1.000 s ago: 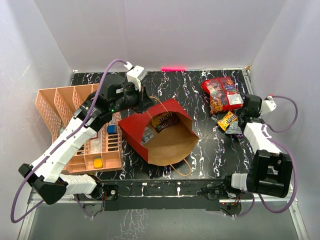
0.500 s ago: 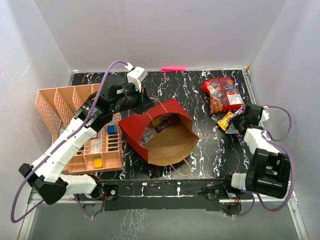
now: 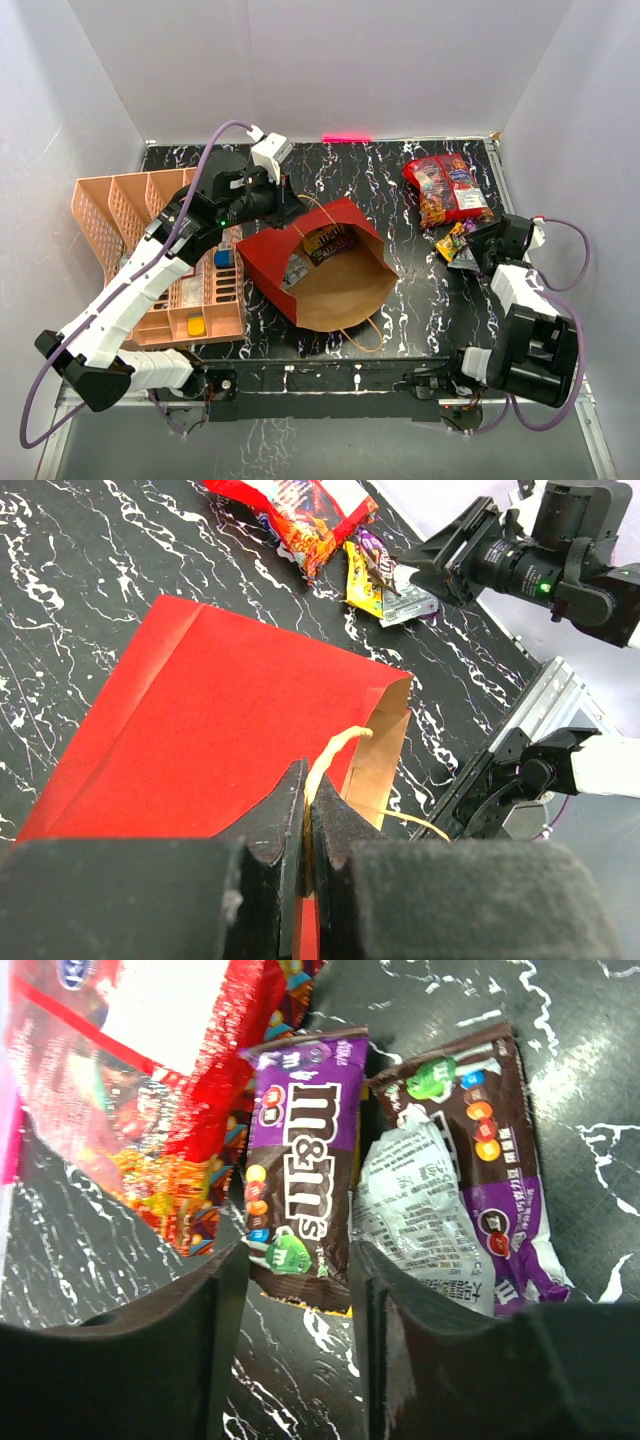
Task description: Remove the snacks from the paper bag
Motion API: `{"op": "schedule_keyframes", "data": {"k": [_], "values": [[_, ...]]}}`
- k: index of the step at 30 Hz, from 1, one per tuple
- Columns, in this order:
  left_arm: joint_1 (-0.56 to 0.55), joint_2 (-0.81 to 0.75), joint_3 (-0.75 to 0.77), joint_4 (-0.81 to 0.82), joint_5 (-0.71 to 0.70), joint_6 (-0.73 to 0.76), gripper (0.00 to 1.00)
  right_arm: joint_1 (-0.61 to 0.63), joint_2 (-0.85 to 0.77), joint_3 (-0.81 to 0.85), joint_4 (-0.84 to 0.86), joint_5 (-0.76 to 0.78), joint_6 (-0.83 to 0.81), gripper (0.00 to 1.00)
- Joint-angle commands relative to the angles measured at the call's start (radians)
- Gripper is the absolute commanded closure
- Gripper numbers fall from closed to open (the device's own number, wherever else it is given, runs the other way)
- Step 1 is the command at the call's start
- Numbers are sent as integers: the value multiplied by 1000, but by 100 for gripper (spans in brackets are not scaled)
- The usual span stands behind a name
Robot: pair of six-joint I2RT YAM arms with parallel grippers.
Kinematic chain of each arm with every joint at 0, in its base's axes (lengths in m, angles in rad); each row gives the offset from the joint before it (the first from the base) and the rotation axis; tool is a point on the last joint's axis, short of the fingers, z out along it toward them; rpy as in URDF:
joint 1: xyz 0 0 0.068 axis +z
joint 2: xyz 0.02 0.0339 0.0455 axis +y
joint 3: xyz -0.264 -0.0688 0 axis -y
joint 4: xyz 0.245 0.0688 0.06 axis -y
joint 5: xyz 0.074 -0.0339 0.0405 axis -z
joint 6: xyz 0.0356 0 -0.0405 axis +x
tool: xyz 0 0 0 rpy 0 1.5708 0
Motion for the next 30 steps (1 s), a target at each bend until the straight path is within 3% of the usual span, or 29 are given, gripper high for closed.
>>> {"op": "schedule_keyframes", "data": {"k": [1,7,12,16,19,25,30], "values": [[-4,-35,-8,13,18,1,100,-11,-83,18,24,-4,-46,50],[-4,-34,-7,15,18,1,100,-13,-150,128,-31,-15,-150,39],[-4,-30,-2,14,17,4,100,-9,-155,233,48,-283,-318,36],[-4,-26,-1,15,17,4,100,34,-148,344,38,-385,-372,36],[-4,-23,-2,15,14,5,100,132,-153,440,20,-399,-441,35],[-4,-17,3,15,12,4,100,470,-168,603,5,-429,-647,31],[-4,-11,9,11,7,8,100,684,-238,593,-3,-551,-808,29]]}}
